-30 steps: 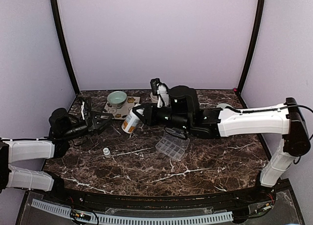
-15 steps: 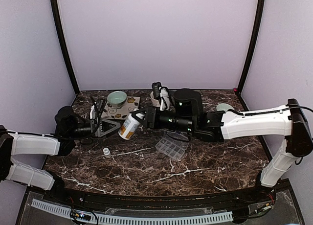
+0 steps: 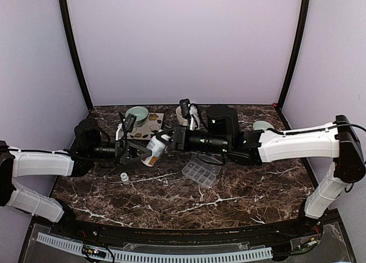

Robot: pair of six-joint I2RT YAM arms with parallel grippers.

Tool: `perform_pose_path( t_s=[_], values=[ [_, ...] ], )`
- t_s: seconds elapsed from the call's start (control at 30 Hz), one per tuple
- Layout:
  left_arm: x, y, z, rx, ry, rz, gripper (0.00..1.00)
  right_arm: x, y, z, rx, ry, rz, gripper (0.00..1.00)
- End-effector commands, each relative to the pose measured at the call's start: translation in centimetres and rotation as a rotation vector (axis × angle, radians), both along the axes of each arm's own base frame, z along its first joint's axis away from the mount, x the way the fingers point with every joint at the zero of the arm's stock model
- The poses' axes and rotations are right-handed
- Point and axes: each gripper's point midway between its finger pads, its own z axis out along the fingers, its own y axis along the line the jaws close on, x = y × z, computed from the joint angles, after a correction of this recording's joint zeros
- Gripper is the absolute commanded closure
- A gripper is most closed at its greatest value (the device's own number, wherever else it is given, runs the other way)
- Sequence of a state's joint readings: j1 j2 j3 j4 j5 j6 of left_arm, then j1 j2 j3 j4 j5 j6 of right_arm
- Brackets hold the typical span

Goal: Sort the pills into containers
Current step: Hold the pill bottle.

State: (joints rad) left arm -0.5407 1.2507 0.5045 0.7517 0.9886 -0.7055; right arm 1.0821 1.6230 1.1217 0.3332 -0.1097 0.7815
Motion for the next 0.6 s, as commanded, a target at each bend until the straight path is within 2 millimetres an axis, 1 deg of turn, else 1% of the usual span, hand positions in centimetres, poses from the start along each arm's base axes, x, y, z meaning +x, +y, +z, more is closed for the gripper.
perform_pose_path(
  t_s=[0.0,0.17,0.27,0.37,0.57],
  values=[
    [-0.45,-0.67,0.0,0.032,-0.046,-0.033,0.06,-0.07,-0.12,2.64,0.1,-0.015,0.025,1.0],
    [-0.46,-0.97,-0.2,0.05,-0.052,-0.034,0.12,-0.04,-0.1,2.52,0.103,-0.006,0.032,1.0],
    [-0.43,-1.02,-0.19,0.053,-0.059,-0.029,0.21,-0.12,-0.07,2.51,0.106,-0.003,0.036,1.0],
    [-0.23,-0.96,-0.21,0.059,-0.066,-0.015,0.27,-0.15,-0.13,2.37,0.105,0.002,0.036,1.0],
    [-0.13,-0.93,-0.12,0.059,-0.08,-0.005,0.47,-0.29,-0.27,2.15,0.109,0.011,0.038,1.0]
  ],
)
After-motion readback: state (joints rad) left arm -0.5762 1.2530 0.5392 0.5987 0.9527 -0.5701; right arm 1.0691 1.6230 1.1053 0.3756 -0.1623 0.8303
